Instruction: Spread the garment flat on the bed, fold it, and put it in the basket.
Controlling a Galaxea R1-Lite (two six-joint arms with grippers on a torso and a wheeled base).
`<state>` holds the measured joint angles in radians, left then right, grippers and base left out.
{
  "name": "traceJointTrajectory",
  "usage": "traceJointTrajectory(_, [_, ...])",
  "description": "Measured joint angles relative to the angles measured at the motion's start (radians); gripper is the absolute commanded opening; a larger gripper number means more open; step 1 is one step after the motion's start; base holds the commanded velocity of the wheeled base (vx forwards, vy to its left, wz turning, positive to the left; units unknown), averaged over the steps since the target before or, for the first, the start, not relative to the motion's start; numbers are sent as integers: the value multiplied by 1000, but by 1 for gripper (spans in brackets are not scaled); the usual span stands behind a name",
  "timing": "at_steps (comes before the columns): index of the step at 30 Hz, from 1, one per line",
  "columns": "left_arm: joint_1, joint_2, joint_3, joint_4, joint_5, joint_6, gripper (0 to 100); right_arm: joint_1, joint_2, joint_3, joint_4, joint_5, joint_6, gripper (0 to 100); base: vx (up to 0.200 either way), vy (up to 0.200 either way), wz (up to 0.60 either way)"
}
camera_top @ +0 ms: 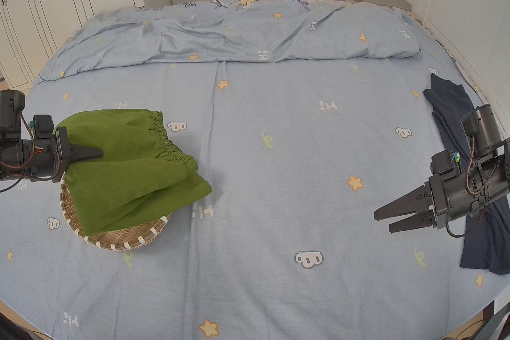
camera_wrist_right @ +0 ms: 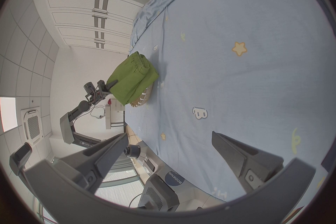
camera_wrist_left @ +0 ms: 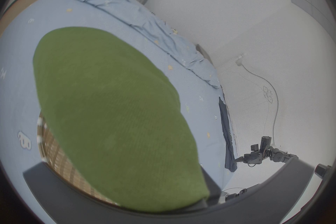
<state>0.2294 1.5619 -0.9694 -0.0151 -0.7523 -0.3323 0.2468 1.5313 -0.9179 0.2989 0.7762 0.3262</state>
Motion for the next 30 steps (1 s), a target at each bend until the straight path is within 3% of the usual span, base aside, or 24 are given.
traceJointTrajectory(4, [11,15,24,24,26,-1,0,9,-2,3,0,-1,0,100,0,0,0])
traceJointTrajectory(9, [12,96,-3,131,119,-1,0,16,-3,4,0,-5,0,100,0,0,0])
traceJointTrajectory(26, [-29,470,-363,499,337,2,0,27,0,11,-7,-11,0,100,0,0,0])
traceJointTrajectory(30, [-45,513,-418,559,354,3,0,27,1,13,-10,-11,0,100,0,0,0])
